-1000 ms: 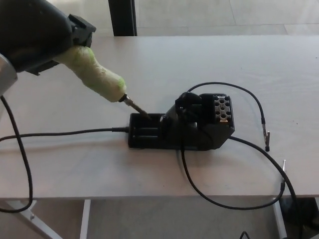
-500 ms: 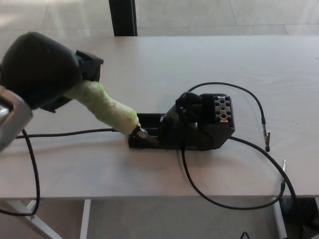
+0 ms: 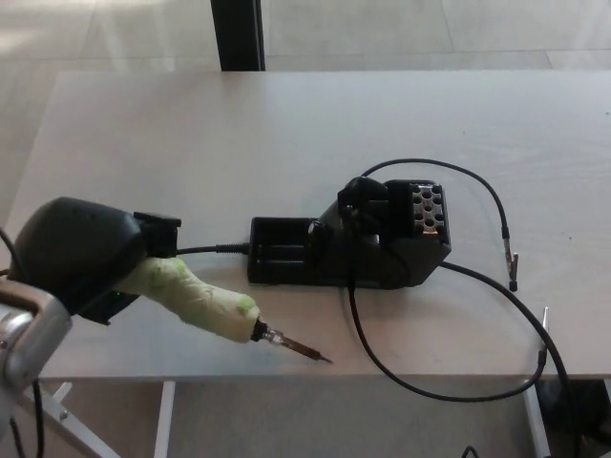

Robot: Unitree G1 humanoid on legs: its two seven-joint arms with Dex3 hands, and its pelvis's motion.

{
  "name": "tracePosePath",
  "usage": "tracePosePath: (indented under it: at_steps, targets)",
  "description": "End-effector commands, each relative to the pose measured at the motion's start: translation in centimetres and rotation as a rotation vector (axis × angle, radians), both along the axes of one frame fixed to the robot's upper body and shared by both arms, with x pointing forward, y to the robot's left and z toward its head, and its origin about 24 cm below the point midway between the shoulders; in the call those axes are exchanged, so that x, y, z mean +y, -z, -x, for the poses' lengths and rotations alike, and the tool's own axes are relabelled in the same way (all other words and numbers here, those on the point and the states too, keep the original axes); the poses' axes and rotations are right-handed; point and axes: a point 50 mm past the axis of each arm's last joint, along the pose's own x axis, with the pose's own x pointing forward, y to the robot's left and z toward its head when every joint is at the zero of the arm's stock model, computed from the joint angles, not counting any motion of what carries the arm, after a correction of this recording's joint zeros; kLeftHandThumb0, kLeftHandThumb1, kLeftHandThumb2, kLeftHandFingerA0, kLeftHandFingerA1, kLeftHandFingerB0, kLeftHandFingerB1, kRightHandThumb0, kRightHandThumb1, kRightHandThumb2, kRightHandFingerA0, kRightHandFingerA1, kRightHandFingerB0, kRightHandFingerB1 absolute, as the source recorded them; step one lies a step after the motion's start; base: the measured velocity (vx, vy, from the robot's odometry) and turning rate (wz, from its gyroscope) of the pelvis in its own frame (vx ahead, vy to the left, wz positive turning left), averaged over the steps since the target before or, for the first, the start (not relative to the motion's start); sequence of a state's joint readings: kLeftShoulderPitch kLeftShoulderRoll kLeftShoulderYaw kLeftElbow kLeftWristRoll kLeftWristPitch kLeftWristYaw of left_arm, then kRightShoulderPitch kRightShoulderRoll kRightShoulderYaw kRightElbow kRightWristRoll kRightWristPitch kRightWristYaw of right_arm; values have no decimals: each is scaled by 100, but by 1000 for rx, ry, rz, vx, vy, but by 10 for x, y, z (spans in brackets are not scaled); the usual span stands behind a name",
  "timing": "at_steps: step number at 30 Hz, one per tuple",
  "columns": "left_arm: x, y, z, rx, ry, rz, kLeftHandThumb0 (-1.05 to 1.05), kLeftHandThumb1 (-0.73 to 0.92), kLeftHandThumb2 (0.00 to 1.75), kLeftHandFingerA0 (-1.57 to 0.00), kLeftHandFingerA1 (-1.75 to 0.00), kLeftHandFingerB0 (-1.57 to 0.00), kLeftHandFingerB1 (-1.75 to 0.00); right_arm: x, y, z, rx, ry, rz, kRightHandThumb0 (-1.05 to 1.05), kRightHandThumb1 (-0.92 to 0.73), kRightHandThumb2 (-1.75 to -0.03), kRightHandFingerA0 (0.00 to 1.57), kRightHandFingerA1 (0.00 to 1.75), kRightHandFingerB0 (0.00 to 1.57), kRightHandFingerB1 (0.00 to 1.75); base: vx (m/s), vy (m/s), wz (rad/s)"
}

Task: Use the left hand of the robot to grab the soldering gun kept on the middle of the table and pull it out of its base and keep it on the left side of the base

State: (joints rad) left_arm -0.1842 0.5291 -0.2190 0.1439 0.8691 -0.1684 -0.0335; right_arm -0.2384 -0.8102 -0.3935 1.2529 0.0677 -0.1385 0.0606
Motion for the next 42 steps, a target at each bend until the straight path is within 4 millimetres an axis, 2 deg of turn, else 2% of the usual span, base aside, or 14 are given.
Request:
tracePosePath:
  at_steps: [1,3,4,5,15,16,17,19,20,21,33,34,35,42]
  targets:
    - [14,0,-1,-4,-54,-78,-21,64,85,-90,-175,-69,-151,1,4,2,2,12,-3,-105,-92,-88,103,70,76,56,0,0,0]
    - [19,2,-1,-18,-52,-114,-20,63,84,-91,-175,-69,-147,1,4,3,9,16,-5,-105,-92,-89,104,72,76,56,0,0,0]
    - [21,2,-2,-21,-54,-117,-19,64,81,-91,-175,-67,-151,1,4,3,15,16,-4,-105,-80,-121,106,70,75,55,0,0,0]
    - [23,1,-2,-25,-55,-141,-19,65,80,-91,-175,-67,-152,2,6,3,22,11,-3,-105,-92,-89,104,71,74,55,0,0,0]
    - [33,-2,-16,35,-143,-199,-20,76,72,-84,-167,-63,-126,1,6,4,30,-4,-13,-105,-87,-91,100,72,72,54,0,0,0]
    - [31,-2,-18,50,-149,-217,-23,74,72,-77,-145,-61,-71,1,6,4,32,-1,-13,-105,-87,-91,100,73,72,54,0,0,0]
    - [30,-2,-18,66,-151,-214,-26,67,67,-80,-146,-58,-69,1,6,4,30,0,-16,-105,-86,-91,101,73,72,54,0,0,0]
    - [27,0,-17,179,-179,-226,-46,62,59,-29,-78,-22,-33,1,6,4,34,-17,-7,-105,-86,-91,99,74,70,53,0,0,0]
    - [26,0,-17,223,-186,-244,-46,62,59,-29,-78,-22,-33,1,5,5,33,-17,-8,-105,-86,-91,99,74,70,53,0,0,0]
    - [24,0,-15,355,-188,-289,-60,50,73,0,0,0,0,1,5,5,41,-23,-13,-105,-85,-92,95,72,68,52,0,0,0]
    - [8,-11,-13,510,-183,-272,-70,55,57,0,0,0,0,1,6,6,37,-19,-16,-105,-80,-93,89,72,65,51,0,0,0]
    - [6,-11,-12,526,-172,-277,-72,54,57,0,0,0,0,1,6,6,33,-22,-17,-105,-62,-129,89,71,64,53,0,0,0]
    - [6,-12,-12,532,-171,-282,-73,55,57,0,0,0,0,1,5,6,34,-22,-17,-105,-81,-92,87,72,64,51,0,0,0]
    - [5,-20,-11,561,-166,-298,-76,49,68,0,0,0,0,0,6,7,42,-24,-16,-105,-81,-92,82,69,62,50,0,0,0]
